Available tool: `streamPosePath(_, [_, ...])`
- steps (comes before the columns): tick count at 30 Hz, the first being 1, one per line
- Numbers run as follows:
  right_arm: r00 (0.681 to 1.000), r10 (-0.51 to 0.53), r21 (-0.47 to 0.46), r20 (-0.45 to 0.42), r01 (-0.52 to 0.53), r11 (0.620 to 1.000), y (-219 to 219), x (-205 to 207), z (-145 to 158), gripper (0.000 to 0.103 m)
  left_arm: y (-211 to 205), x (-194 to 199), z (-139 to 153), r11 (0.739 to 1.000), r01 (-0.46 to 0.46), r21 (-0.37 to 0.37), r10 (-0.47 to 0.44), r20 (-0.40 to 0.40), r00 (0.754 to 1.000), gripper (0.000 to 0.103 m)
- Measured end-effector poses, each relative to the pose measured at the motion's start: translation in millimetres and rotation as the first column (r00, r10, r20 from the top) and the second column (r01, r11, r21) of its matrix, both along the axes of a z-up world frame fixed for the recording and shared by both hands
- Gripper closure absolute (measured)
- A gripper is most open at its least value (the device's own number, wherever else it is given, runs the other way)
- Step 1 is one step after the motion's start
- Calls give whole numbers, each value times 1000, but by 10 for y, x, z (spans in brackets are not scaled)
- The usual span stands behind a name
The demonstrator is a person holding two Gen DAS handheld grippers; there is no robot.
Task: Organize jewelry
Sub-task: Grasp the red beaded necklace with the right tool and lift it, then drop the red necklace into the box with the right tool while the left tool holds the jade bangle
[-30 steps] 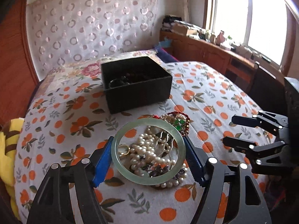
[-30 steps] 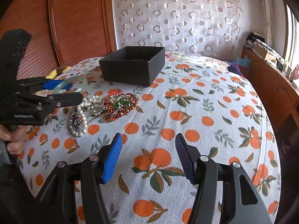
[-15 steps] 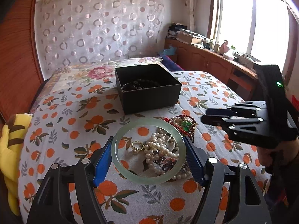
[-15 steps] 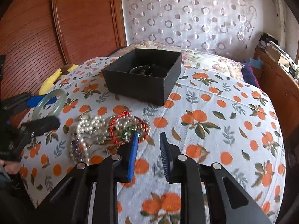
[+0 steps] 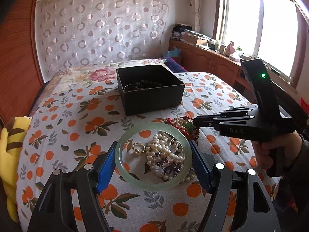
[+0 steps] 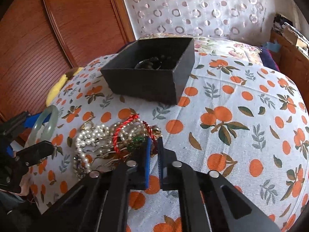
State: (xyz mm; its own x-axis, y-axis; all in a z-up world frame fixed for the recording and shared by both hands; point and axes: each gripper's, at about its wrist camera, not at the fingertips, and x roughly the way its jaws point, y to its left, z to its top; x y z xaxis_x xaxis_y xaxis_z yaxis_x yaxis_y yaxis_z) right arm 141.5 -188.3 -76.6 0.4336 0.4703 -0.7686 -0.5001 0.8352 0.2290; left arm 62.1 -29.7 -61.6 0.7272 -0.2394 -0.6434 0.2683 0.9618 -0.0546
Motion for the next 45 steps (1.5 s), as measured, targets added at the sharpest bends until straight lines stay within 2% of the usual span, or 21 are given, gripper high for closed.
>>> streamPosePath(10, [991, 23, 57, 135, -31, 998, 15, -163, 484, 99, 20, -6, 11, 1000, -9, -4, 9, 7, 1000, 34])
streamPosePath(30, [959, 59, 112, 276, -93, 989, 17, -383, 1202, 99, 102, 42, 69, 999, -33, -14, 33, 20, 999, 34])
streamPosePath(37, [953, 49, 111, 300, -86, 990, 16, -355, 1341, 99, 122, 47, 153, 999, -41, -14, 41, 40, 998, 34])
streamPosePath(45, [953, 34, 75, 301, -59, 995, 4, -191, 1298, 99, 134, 159, 248, 999, -47, 5, 46, 67, 997, 34])
